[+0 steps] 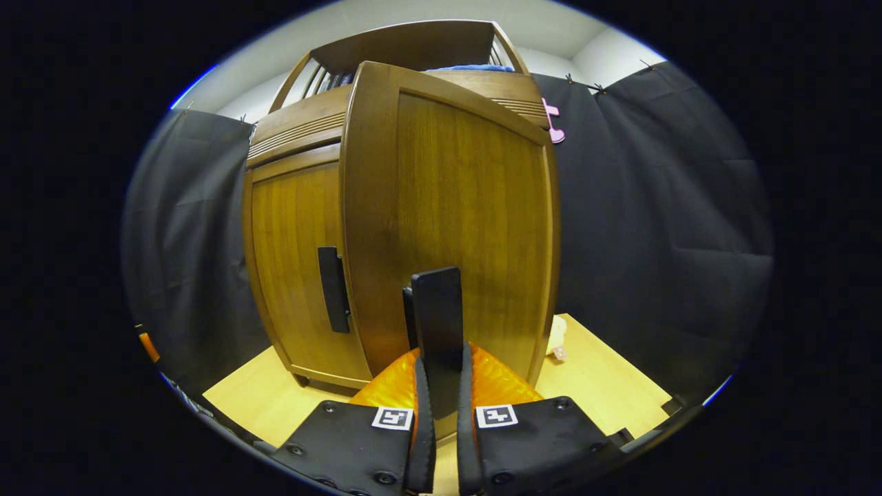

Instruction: Open the right door of the double-door shoe cabinet with the right hand, and open the left door with the left hand.

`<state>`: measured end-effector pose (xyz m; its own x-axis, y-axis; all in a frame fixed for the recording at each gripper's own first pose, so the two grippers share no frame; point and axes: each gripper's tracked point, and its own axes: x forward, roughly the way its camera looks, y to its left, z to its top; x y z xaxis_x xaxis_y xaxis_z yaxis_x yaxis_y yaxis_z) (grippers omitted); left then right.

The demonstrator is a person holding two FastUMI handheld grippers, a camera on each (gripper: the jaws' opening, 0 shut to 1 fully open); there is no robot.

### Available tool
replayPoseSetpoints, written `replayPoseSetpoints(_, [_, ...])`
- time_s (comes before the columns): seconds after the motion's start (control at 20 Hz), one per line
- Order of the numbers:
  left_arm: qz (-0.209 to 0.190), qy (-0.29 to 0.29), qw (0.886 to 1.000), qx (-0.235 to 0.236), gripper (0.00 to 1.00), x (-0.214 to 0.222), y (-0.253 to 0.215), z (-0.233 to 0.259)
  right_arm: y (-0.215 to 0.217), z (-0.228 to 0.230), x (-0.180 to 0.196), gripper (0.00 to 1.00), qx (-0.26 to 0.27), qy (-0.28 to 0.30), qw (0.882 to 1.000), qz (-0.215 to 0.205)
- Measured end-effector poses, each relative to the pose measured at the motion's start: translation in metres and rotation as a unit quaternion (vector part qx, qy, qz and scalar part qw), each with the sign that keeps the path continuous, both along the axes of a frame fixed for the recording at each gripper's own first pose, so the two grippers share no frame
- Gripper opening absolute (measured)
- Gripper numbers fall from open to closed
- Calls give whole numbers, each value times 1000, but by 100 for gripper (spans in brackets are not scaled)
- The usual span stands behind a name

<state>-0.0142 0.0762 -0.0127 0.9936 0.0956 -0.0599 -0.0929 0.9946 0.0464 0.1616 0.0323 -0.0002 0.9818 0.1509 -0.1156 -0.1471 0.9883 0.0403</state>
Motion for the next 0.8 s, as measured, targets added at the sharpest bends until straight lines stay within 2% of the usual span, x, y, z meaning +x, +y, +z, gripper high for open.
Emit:
replayPoseSetpoints(0.05, [-3, 0, 1000, 0, 92, 2, -6, -1, -7, 1, -4, 20, -1, 0, 1000, -5])
replayPoseSetpoints(0.1, [-6, 1, 1000, 0, 92, 5, -10, -1, -15, 2, -8, 24, -5, 0, 1000, -11])
replayPoseSetpoints(0.2, [-12, 3, 1000, -2, 92, 5, -14, 2, -30, 1, -17, 15, -9, 1, 1000, -21])
replayPoseSetpoints(0.25, [-14, 5, 1000, -4, 92, 7, -17, 2, -37, 1, -19, 15, -6, 2, 1000, -25])
replayPoseSetpoints(0.3, [-17, 6, 1000, -5, 92, 8, -18, 1, -44, 2, -21, 24, -3, 2, 1000, -28])
replayPoseSetpoints(0.35, [-20, 7, 1000, -5, 92, 9, -21, 0, -51, 3, -23, 14, -3, 1, 999, -33])
replayPoseSetpoints(0.4, [-22, 6, 1000, -2, 91, 10, -26, 1, -61, 1, -27, 19, -4, 7, 999, -47])
replayPoseSetpoints(0.5, [-26, 4, 1000, 2, 91, 9, -35, 3, -74, 1, -29, 10, -7, 4, 998, -59])
replayPoseSetpoints(0.55, [-28, 3, 1000, 4, 91, 5, -42, 2, -78, 2, -31, 14, -6, 3, 998, -59])
replayPoseSetpoints(0.6, [-29, 2, 1000, 6, 91, 3, -47, 3, -81, 2, -30, 5, -5, 5, 998, -57])
replayPoseSetpoints(0.65, [-30, 1, 1000, 9, 91, 5, -50, 3, -83, 1, -31, 14, -5, 7, 998, -54])
replayPoseSetpoints(0.7, [-30, 0, 999, 11, 91, 4, -53, 3, -87, 1, -33, 10, -8, 8, 999, -52])
replayPoseSetpoints(0.75, [-29, -2, 999, 13, 92, 5, -56, 5, -91, 1, -34, 10, -9, 8, 999, -53])
replayPoseSetpoints(0.8, [-28, -4, 999, 15, 91, 6, -59, 7, -96, 1, -34, 14, -7, 8, 999, -54])
